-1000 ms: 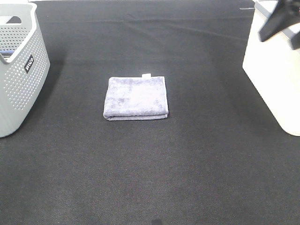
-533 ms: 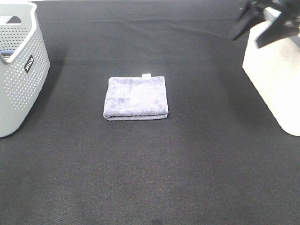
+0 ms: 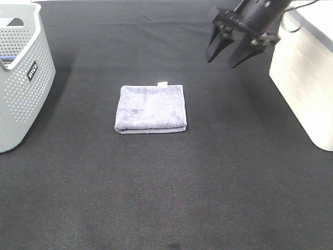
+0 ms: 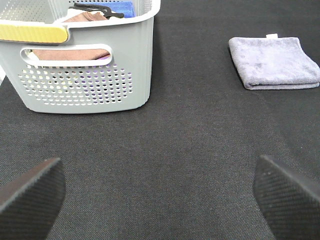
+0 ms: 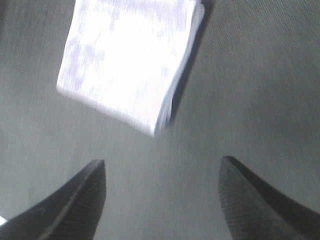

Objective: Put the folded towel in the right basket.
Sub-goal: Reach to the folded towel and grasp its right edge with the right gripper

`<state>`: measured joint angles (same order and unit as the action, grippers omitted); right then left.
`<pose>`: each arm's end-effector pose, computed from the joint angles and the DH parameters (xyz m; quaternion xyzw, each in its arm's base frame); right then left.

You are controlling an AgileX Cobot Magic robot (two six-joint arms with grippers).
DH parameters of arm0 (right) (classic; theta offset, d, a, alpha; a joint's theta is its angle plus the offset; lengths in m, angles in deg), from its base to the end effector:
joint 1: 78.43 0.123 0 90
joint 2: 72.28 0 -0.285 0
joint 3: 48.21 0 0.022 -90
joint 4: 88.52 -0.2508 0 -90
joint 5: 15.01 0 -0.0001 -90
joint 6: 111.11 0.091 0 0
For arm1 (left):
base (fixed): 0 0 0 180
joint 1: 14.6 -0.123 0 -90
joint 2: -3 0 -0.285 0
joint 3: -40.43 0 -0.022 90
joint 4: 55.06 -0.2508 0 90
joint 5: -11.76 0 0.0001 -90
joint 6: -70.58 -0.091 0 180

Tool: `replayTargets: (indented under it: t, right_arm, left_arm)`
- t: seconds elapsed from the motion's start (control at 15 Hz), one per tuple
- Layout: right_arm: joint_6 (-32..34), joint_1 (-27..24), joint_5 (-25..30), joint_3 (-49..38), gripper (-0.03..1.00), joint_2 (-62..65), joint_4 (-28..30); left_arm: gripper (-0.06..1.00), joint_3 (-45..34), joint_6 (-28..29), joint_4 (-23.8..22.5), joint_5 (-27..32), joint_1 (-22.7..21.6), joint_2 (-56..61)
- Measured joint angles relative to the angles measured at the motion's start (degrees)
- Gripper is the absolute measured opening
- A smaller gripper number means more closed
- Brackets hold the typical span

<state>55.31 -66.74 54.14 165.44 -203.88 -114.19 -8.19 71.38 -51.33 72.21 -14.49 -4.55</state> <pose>0.4450 0.1297 0.2428 -0.1580 0.9575 0.2133 0.1131 -0.0052 -0.0051 0.2776 -0.0039 0.8504 -0.0367 0.5248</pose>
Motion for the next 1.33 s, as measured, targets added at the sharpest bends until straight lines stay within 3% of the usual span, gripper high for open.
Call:
replayTargets:
  t: [0.27,0.73,1.33]
  right_arm:
    - [0.0,0.0,0.4,8.6,0.68,-11.6,-4.6]
    - [-0.5,0.0,0.5,13.9,0.70,-22.1,-9.2]
    - [-1.9,3.4,-1.2,14.0,0.70,-24.5,-8.7]
  left_arm:
    - [0.97,0.0,0.0,0.0,0.0,0.0,0.0]
    - [0.97,0.0,0.0,0.0,0.0,0.0,0.0]
    - [0.97,0.0,0.0,0.0,0.0,0.0,0.0]
